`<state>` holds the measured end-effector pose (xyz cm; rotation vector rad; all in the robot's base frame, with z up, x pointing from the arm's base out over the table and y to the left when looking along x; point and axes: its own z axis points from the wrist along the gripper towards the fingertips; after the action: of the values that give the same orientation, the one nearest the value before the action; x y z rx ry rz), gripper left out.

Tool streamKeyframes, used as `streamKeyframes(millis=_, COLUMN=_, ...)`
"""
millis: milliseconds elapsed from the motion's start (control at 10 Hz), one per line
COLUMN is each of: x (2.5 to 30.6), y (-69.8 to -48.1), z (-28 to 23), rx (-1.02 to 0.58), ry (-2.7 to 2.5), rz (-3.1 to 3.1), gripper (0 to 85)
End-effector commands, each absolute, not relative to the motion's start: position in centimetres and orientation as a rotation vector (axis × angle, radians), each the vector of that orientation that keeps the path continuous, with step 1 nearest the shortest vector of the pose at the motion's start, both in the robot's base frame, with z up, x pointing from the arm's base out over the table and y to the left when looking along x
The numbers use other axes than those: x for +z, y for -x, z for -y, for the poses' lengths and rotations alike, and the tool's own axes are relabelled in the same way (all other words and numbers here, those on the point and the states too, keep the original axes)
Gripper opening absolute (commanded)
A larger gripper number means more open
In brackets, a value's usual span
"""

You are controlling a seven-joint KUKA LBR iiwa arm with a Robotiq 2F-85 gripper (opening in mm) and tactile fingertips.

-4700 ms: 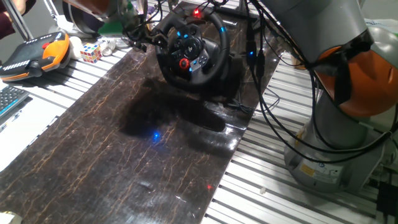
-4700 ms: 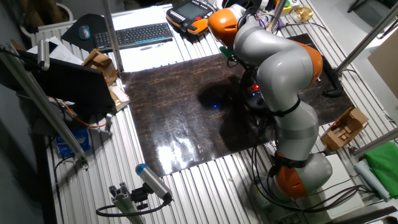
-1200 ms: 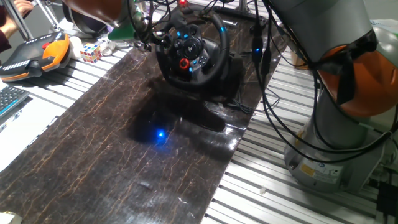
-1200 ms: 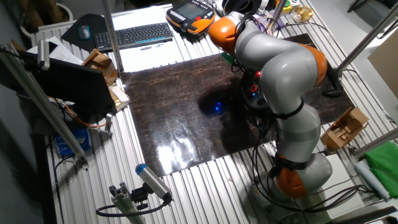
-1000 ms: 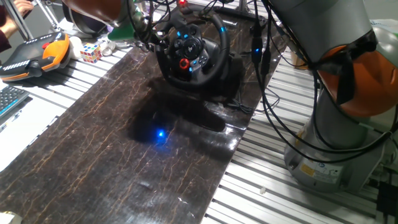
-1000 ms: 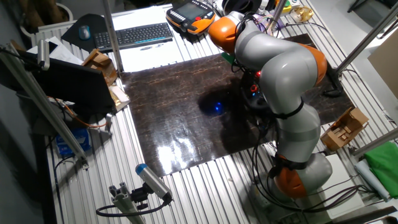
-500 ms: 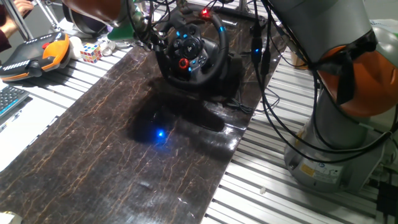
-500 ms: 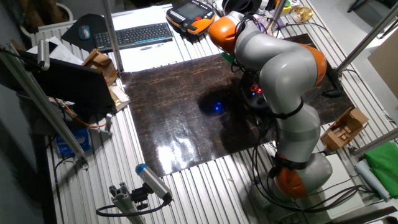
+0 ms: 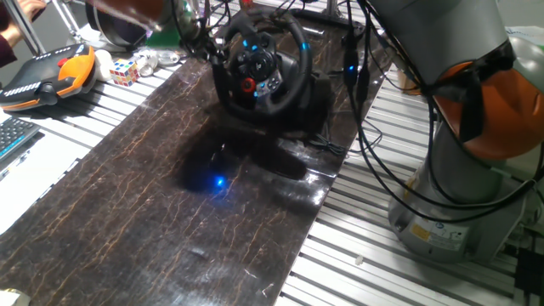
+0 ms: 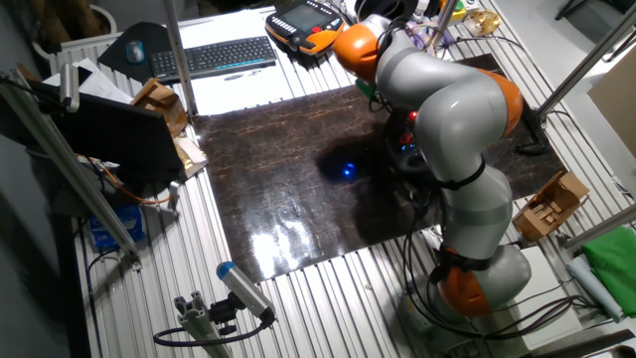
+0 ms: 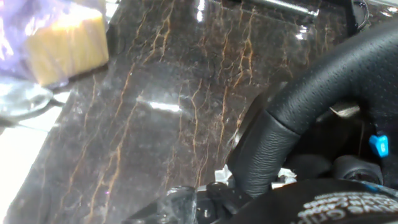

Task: Rotate the steering wheel 90 degrees clockwise

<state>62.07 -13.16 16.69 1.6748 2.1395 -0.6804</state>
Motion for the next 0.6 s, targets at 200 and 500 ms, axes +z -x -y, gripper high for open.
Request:
streamKeyframes(millis=200, x=17.9, y=-62.0, z=14.5, rx=-0.665, ry=-1.719, rz=-2.111, gripper=0.7)
streamKeyframes(millis=500, x=18.8, y=-62.1, z=15.6, rx=-0.66, ry=-1.795, rz=-2.032, gripper=0.7)
